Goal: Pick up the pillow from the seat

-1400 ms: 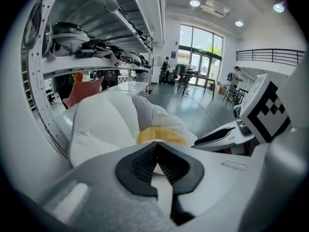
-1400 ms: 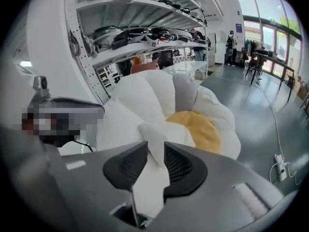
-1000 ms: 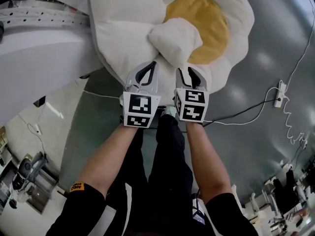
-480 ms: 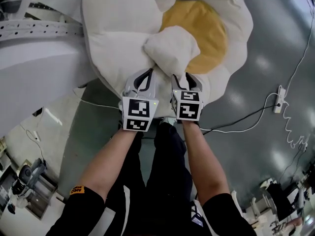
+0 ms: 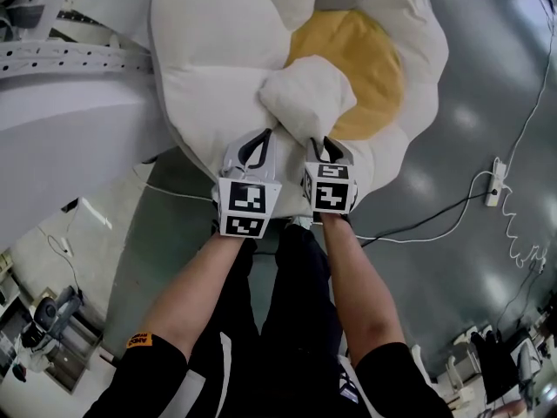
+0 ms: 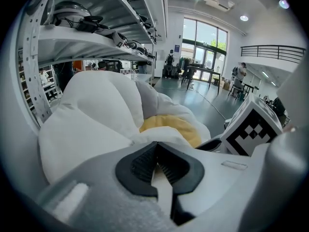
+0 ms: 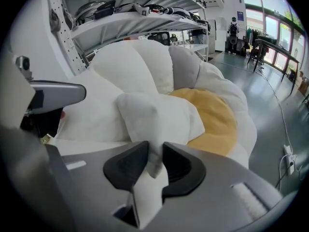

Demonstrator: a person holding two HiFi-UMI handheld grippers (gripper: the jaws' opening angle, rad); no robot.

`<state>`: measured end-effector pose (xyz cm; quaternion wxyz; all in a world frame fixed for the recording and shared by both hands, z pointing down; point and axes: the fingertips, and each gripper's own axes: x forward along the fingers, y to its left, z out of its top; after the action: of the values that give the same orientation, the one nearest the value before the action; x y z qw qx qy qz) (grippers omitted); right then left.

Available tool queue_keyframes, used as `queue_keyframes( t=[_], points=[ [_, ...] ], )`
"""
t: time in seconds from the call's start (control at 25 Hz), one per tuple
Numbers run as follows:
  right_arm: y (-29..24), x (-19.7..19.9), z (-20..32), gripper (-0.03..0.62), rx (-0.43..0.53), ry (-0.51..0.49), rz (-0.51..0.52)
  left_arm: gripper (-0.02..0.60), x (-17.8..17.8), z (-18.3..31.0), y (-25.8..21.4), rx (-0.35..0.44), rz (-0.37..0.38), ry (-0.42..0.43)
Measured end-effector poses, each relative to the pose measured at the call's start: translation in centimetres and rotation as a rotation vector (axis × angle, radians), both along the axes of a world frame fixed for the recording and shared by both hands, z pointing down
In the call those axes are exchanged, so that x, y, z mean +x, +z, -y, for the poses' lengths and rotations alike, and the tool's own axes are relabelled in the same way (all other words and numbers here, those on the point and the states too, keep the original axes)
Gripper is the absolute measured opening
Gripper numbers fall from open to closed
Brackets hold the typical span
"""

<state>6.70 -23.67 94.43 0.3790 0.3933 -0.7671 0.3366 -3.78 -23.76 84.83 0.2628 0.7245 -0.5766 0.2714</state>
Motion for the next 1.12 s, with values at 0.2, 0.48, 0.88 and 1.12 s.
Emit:
queue_keyframes(
  t=[0.2,0.48,0.88,1.12],
  points=[
    [-1.0,-0.3,0.1,0.033,0.008,-0.007,-0.017,0.005,-0.1,-0.3,-1.3,-0.002,-0.009,-0.004],
    [-6.9,-0.7,0.3,0.028,0.013,0.011,0.011,0.005,-0.6,-0.5,-5.8,-0.004,-0.014,-0.008],
    [-19.2,1.6,0.4,0.028,0.066,0.075,0.019,0.005,-0.7,-0.7,-15.0,-0.011,-0.035,-0.027],
    [-26.8,1.9,0.5,0.028,0.113,0.104,0.042,0.005,-0.4,-0.7,-20.6,-0.003,-0.049,-0.019]
  ],
)
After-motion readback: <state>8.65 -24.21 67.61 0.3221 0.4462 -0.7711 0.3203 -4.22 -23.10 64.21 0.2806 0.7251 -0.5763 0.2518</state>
